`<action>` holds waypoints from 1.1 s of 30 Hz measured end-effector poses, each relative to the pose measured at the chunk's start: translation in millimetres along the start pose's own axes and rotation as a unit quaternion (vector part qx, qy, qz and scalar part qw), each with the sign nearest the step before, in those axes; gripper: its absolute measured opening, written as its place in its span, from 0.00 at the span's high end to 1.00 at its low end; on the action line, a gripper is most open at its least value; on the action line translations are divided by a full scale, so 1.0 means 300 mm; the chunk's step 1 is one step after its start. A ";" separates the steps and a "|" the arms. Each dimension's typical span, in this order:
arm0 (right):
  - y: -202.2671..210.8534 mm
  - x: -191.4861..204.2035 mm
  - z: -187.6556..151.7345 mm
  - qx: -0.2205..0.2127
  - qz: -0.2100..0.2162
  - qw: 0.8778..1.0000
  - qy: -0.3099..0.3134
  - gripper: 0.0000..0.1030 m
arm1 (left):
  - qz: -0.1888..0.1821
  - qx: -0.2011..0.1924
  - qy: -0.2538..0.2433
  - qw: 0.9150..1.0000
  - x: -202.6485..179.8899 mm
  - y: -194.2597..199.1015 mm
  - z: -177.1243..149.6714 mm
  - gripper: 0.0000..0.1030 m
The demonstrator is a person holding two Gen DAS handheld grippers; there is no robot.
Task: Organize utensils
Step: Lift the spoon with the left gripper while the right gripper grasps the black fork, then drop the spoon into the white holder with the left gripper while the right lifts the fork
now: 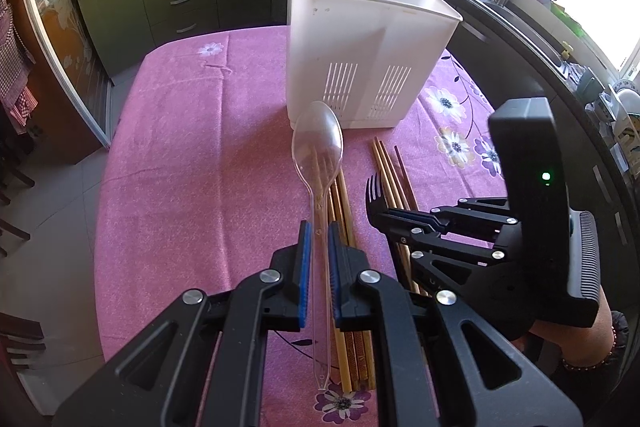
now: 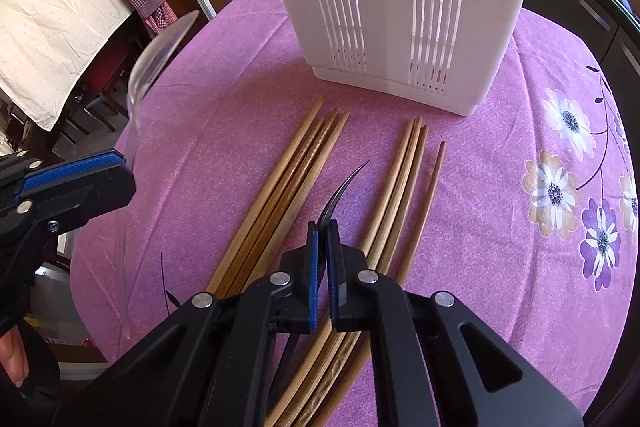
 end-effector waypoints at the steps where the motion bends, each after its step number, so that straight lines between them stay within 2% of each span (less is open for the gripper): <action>1: 0.027 0.000 -0.009 -0.010 0.005 1.000 0.001 0.95 | -0.001 -0.003 0.001 1.000 0.005 0.006 0.000 0.92; 6: 0.199 -0.003 -0.065 -0.088 0.029 0.996 -0.003 0.95 | -0.019 -0.036 0.005 0.999 0.015 0.092 0.019 0.92; 11: 0.381 0.005 -0.122 -0.175 0.022 0.984 0.001 0.95 | -0.041 -0.112 0.003 0.993 -0.010 0.245 0.107 0.92; 14: 0.455 0.011 -0.140 -0.211 0.013 0.977 0.004 0.95 | -0.042 -0.173 0.001 0.984 -0.037 0.343 0.190 0.92; 17: 0.498 0.008 -0.164 -0.227 0.005 0.974 0.007 0.95 | -0.036 -0.244 0.002 0.969 -0.062 0.421 0.285 0.92; 21: 0.511 -0.017 -0.188 -0.233 0.009 0.973 0.002 0.95 | -0.032 -0.307 0.000 0.951 -0.092 0.435 0.421 0.92; 25: 0.518 -0.059 -0.215 -0.240 0.011 0.971 -0.007 0.95 | -0.011 -0.326 -0.008 0.945 -0.117 0.380 0.542 0.92; 28: 0.518 -0.085 -0.221 -0.242 0.012 0.970 -0.013 0.95 | 0.011 -0.331 -0.006 0.944 -0.115 0.322 0.598 0.92; 33: 0.530 -0.094 -0.215 -0.247 0.011 0.969 -0.011 0.95 | 0.013 -0.314 0.001 0.949 -0.099 0.229 0.616 0.92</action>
Point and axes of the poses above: each gripper's, at about its wrist camera, not at the fingertips, and y roughly against the way its jaws point, x to its left, z to its top, the point moved 4 cm from there along -y, roughly the way its jaws point, and after that the axes turned 11 degrees about x, right-handed, at the moved point
